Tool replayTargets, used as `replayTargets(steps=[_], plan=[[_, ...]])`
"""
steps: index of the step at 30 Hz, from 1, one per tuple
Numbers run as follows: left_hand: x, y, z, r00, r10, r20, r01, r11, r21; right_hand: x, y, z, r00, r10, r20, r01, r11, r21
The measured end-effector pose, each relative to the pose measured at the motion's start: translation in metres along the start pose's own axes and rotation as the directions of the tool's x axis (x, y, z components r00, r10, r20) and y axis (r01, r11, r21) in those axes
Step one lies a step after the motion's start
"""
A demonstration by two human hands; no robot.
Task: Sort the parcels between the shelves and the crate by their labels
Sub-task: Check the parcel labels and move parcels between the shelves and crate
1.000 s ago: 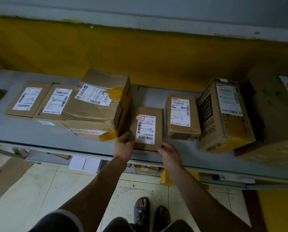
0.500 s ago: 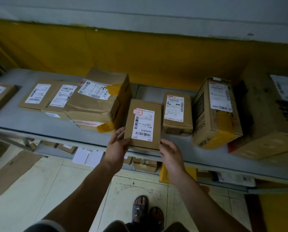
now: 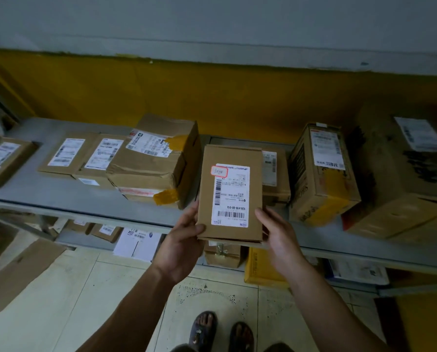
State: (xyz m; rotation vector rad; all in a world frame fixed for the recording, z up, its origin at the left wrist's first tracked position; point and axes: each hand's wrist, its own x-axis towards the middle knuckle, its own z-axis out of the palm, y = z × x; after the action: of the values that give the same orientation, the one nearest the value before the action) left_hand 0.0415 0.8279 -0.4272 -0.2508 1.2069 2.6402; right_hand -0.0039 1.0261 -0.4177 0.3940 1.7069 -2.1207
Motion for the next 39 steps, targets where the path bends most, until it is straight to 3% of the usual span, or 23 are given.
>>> replayTargets(steps=[6, 11, 20, 31, 39], plan=[[-0.012, 0.005, -0.001, 0.993, -0.053, 0.106, 0.072, 0.979, -0.19, -0.018, -0.002, -0.001, 0.995, -0.096, 0.0, 0.096, 0.985, 0.143], [-0.018, 0.013, 0.0, 0.981, -0.04, 0.192, 0.085, 0.97, -0.228, -0.026, -0.004, 0.001, 0.982, -0.185, 0.031, 0.177, 0.968, 0.178], [-0.023, 0.021, -0.001, 0.983, -0.041, 0.181, 0.086, 0.965, -0.247, -0.033, -0.004, 0.012, 0.979, -0.205, -0.013, 0.203, 0.957, 0.209], [-0.009, 0.004, 0.013, 0.994, -0.107, -0.023, 0.108, 0.994, 0.012, -0.03, 0.006, 0.023, 0.977, -0.185, -0.102, 0.202, 0.961, 0.19], [0.005, 0.014, 0.005, 0.989, -0.138, -0.047, 0.143, 0.984, 0.11, -0.034, 0.001, -0.004, 0.953, -0.223, -0.206, 0.266, 0.94, 0.213]])
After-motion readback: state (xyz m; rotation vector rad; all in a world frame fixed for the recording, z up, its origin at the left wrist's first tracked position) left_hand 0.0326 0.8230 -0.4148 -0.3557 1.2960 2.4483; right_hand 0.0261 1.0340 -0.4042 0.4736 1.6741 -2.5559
